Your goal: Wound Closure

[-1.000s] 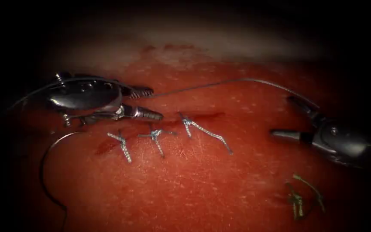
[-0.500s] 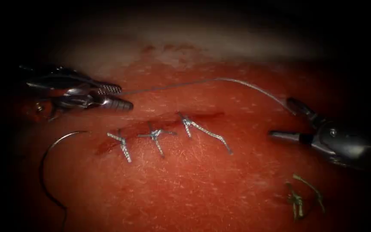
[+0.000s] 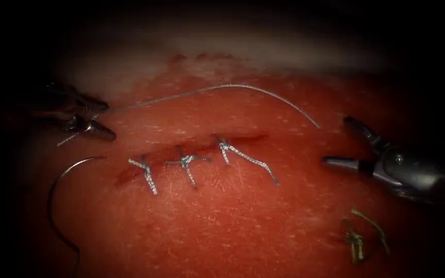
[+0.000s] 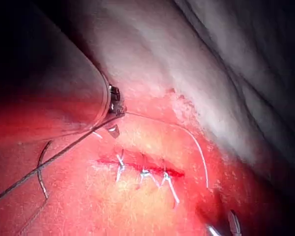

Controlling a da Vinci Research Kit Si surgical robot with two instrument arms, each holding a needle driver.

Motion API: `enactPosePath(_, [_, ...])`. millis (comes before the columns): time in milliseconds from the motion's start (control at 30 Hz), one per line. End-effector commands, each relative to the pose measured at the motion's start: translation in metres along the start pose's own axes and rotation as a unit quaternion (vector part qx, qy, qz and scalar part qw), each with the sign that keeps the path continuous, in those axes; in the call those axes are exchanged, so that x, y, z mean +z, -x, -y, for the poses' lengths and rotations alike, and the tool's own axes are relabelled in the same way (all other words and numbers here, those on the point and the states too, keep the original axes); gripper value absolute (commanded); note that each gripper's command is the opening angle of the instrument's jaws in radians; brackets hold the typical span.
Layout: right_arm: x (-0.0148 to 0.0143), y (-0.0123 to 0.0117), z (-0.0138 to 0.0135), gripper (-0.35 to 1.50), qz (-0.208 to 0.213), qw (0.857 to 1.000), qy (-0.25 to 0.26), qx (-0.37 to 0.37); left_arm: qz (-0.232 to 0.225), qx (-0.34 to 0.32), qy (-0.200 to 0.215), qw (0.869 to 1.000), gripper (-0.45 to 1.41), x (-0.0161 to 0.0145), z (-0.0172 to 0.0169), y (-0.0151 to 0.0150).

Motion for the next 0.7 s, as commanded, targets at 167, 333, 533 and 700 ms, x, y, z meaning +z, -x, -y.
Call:
enactPosePath(167, [0.0005,0.0006,0.0008,1.48,0.001,1.0,-0.002,0.0,0.015,0.07,0.003,0.997,0.71,0.0031,-0.001,-0.0003])
enactPosePath(333, [0.0005,0.0007,0.0008,1.48,0.002,1.0,-0.002,0.0,0.072,0.11,-0.029,0.991,0.62,0.0044,0.0004,0.0004])
enactPosePath(533, [0.0007,0.0007,0.001,1.48,0.003,1.0,-0.004,0.0,0.078,0.113,-0.054,0.989,0.59,0.0053,0.0012,0.0012])
enactPosePath(700, [0.0007,0.0007,0.0011,1.48,0.003,1.0,-0.004,0.0,0.06,0.105,-0.02,0.992,0.57,0.0037,0.001,-0.0004])
